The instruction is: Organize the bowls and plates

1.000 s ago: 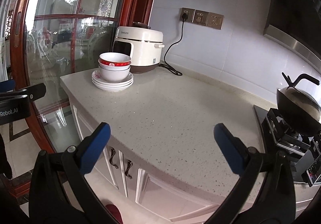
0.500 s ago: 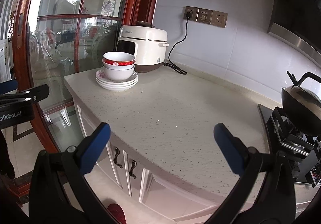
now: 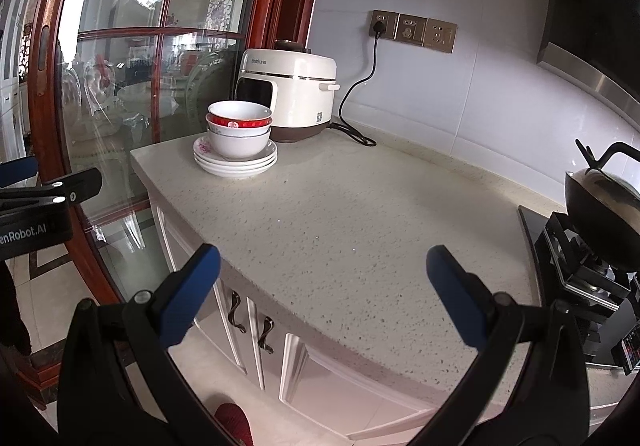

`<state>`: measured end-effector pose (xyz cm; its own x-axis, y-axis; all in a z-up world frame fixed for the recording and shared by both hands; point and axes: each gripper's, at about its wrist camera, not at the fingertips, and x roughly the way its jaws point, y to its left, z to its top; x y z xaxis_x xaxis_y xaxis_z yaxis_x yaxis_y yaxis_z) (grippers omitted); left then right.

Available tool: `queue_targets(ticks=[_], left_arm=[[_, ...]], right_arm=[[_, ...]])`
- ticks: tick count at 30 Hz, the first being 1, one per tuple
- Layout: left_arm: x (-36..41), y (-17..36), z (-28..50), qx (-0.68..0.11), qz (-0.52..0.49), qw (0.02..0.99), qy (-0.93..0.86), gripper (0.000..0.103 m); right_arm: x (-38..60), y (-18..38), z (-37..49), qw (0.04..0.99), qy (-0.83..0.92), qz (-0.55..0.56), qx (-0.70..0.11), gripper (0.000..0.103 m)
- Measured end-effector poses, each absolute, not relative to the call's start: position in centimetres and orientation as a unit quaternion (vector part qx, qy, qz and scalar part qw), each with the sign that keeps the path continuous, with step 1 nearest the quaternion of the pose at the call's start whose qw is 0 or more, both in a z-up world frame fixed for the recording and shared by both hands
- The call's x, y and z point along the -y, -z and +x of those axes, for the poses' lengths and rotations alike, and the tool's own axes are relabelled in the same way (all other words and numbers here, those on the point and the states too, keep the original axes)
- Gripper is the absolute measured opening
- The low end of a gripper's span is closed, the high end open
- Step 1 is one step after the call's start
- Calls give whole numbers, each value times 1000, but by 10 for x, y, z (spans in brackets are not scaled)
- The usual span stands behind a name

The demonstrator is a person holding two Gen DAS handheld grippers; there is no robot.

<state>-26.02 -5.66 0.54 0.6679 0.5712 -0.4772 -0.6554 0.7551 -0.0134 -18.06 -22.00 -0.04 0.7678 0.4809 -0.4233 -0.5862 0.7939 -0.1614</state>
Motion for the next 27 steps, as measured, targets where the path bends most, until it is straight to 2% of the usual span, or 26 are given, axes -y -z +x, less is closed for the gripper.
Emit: queue_targets(ticks=[27], left_arm=[[57, 5, -252, -252, -90, 902, -339, 103]], right_arm=[[221, 5, -176, 925, -293, -147, -192, 103]])
